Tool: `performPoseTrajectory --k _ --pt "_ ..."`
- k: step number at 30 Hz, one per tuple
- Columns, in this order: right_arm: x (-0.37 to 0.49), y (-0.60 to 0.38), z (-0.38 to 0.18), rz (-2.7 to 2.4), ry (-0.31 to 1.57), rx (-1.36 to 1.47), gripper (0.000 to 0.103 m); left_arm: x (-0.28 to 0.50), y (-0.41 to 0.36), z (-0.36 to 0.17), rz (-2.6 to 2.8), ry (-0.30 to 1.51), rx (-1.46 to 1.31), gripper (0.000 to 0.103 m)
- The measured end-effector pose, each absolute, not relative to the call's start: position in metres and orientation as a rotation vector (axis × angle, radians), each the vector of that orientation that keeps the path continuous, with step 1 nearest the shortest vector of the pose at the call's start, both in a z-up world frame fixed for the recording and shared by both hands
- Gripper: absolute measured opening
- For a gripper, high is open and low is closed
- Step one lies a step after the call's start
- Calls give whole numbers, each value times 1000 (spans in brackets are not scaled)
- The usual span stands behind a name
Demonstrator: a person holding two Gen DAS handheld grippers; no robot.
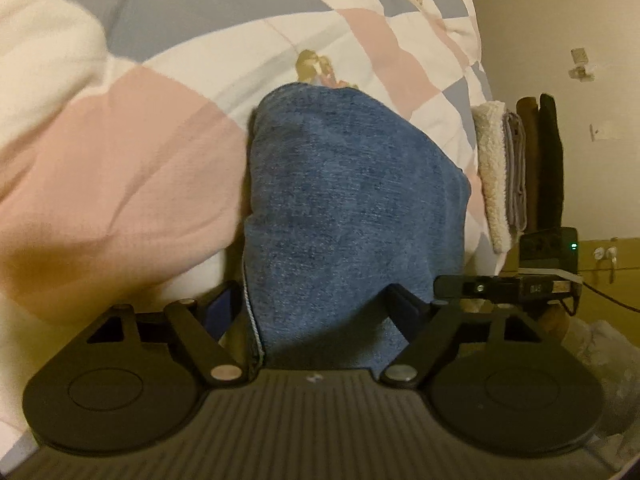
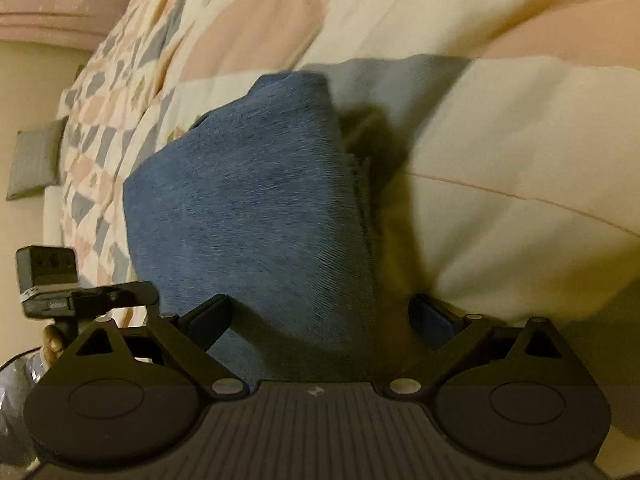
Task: Fold clothes
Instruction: 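Grasp the folded jeans with the left tool while the right tool grasps them too, then lift the folded jeans with both tools and carry them toward the clothes stack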
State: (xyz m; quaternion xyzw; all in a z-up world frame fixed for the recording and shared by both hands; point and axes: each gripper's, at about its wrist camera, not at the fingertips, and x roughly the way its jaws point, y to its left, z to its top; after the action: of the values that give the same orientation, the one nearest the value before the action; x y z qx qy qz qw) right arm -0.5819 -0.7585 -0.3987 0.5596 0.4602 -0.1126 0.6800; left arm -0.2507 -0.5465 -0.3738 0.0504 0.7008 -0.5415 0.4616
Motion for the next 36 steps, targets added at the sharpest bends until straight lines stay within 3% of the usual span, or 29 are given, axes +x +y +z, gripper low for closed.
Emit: performPoseTrajectory --k 1,2,6,8,10,13,15,18,23,27,36 --pt "-578 -757 -399 -229 1032 1256 96 -249 -547 -373 -1338 1731 118 60" --pt "-575 -756 -399 -205 1031 1256 76 -248 -547 -372 -1343 1739 112 57" --pt "-577 -752 -392 -196 1027 1265 75 -250 -557 -369 -1354 1731 164 61" --pt "-581 -751 -396 -199 1007 1284 80 -251 -562 -368 -1359 1724 194 62" --pt "-580 -750 -404 -198 976 1303 87 -252 -567 -366 -1363 1717 225 59" --pt "-567 -744 -409 -230 947 1303 87 -253 -575 -364 -1370 1707 270 52" --pt "-569 -741 -407 -248 905 1322 62 -255 -581 -363 -1374 1700 300 45" --pt "-582 -731 -399 -254 801 1408 44 -257 -593 -348 -1397 1658 372 40" --pt "-602 -720 -367 -327 624 1476 38 -258 -644 -283 -1545 1509 438 38" --pt "-633 -734 -312 -445 400 1476 38 -285 -731 -217 -1774 1347 576 39" --pt "-747 -784 -198 -854 -168 1384 38 -460 -970 -77 -2298 829 1015 40"
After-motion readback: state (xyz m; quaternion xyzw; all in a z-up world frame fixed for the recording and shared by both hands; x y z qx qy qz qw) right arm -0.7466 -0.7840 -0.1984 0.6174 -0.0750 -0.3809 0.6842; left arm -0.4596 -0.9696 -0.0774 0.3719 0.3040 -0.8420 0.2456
